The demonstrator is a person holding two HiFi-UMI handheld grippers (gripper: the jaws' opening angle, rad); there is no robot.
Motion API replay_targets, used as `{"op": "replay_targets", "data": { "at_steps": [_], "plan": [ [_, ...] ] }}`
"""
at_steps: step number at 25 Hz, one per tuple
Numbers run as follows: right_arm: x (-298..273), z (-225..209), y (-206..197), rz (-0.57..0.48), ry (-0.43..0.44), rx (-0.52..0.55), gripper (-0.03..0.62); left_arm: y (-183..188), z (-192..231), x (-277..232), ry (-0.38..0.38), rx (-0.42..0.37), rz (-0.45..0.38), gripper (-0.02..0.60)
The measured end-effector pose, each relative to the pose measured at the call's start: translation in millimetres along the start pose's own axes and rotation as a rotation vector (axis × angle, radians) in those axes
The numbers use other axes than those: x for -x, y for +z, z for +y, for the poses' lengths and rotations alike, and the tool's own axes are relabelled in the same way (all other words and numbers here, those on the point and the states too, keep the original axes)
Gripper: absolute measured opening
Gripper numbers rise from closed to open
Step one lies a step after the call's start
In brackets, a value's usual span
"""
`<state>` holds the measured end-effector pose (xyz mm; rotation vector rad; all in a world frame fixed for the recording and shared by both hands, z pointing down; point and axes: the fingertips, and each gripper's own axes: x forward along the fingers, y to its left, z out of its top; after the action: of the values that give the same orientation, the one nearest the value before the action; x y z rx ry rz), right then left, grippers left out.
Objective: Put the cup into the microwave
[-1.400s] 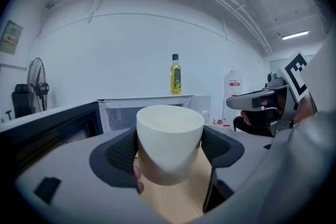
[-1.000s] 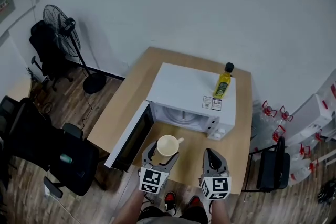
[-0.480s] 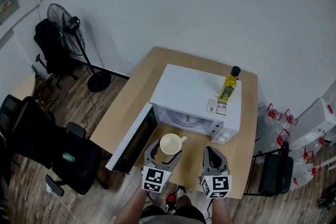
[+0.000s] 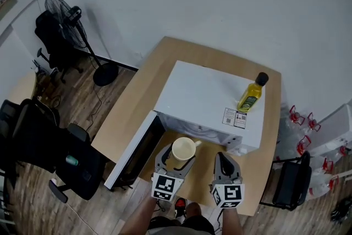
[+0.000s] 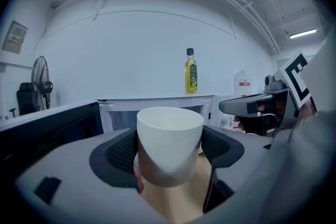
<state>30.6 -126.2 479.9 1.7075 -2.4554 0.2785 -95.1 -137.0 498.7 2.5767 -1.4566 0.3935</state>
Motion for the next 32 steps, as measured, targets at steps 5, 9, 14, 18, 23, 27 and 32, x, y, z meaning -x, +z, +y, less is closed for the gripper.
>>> {"op": "replay_targets", "data": {
  "at_steps": [5,9,14,18,23,27,32],
  "plan": [
    [-21,-8,-12,0.015,0.017,-0.021,0.018,-11,5,-26,0.002,0.01,0.019,0.388],
    [-33,-10,-19,0.03,0.03,-0.038,0.018,-22,11,-43,0.01,0.024,0.036,0.388],
    [-46,-13,-26,0.045,0.044,-0.052,0.018,-31,20,-61,0.02,0.035,0.05,0.388],
    [-57,-17,-34,0.061,0.051,-0.062,0.018,-35,24,-75,0.023,0.04,0.057,0.388],
    [-65,-19,-43,0.076,0.064,-0.072,0.018,-41,28,-90,0.029,0.039,0.066,0.388],
    [-69,-20,-49,0.084,0.076,-0.075,0.018,-46,30,-101,0.03,0.038,0.07,0.388],
    [-72,-18,-55,0.103,0.084,-0.087,0.018,-49,29,-113,0.026,0.032,0.075,0.388]
  ]
}}
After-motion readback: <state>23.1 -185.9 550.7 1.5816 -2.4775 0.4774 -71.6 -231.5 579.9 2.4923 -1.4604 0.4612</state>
